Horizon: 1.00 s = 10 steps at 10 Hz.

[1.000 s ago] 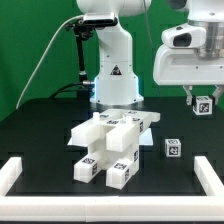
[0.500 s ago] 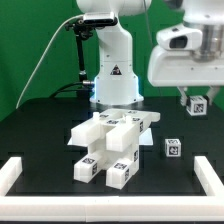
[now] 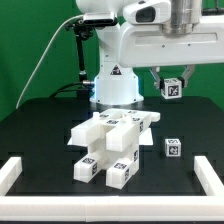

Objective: Assemble chair

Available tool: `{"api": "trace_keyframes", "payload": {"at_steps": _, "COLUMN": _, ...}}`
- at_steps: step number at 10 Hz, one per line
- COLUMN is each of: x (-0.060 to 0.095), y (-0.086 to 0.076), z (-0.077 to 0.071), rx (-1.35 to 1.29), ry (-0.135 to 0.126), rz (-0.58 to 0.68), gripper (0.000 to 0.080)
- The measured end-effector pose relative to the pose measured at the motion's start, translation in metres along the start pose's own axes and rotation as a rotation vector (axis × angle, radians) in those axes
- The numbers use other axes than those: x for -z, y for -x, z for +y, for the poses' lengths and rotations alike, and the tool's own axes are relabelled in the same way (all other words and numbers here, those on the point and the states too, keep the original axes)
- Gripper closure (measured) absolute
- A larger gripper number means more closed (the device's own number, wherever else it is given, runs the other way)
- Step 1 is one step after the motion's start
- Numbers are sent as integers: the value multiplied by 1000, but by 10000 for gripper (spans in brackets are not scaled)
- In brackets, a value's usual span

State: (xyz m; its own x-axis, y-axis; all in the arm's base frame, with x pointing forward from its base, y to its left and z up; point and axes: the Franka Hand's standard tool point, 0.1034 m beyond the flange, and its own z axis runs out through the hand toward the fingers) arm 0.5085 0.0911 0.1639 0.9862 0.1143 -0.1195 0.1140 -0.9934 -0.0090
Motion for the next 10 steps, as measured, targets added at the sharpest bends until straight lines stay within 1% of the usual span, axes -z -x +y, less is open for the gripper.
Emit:
{"api": "trace_keyframes", "payload": {"at_steps": 2, "x": 0, "y": 0, "z": 0, "rx": 0, "ry": 0, "rz": -1, "gripper": 515}}
{"api": "trace_keyframes", "payload": {"at_steps": 3, "x": -1, "y": 0, "z": 6, "rx": 29, "ry": 4, "rz": -1, "gripper": 515}}
{"api": "trace_keyframes", "payload": {"at_steps": 4, "x": -1, "y": -1, "z": 22, "rx": 53, "ry": 10, "rz": -1, "gripper": 515}}
{"api": "trace_keyframes", "payload": {"at_steps": 5, "x": 1, "y": -3, "z": 36, "rx": 73, "ry": 23, "rz": 9, "gripper": 515}}
{"api": "trace_keyframes", "payload": {"at_steps": 6, "x": 0, "y": -8, "z": 49, "rx": 104, "ry": 34, "rz": 31, "gripper": 515}}
{"api": "trace_keyframes", "payload": {"at_steps": 8, "x": -8, "y": -14, "z": 73, "rx": 146, "ry": 47, "rz": 49, "gripper": 515}}
{"api": "trace_keyframes", "payload": {"at_steps": 9, "x": -10, "y": -17, "z": 79, "rx": 156, "ry": 53, "rz": 62, "gripper": 515}}
{"api": "trace_keyframes", "payload": {"at_steps": 10, "x": -12, "y": -17, "z": 80, "rx": 155, "ry": 55, "rz": 61, "gripper": 515}}
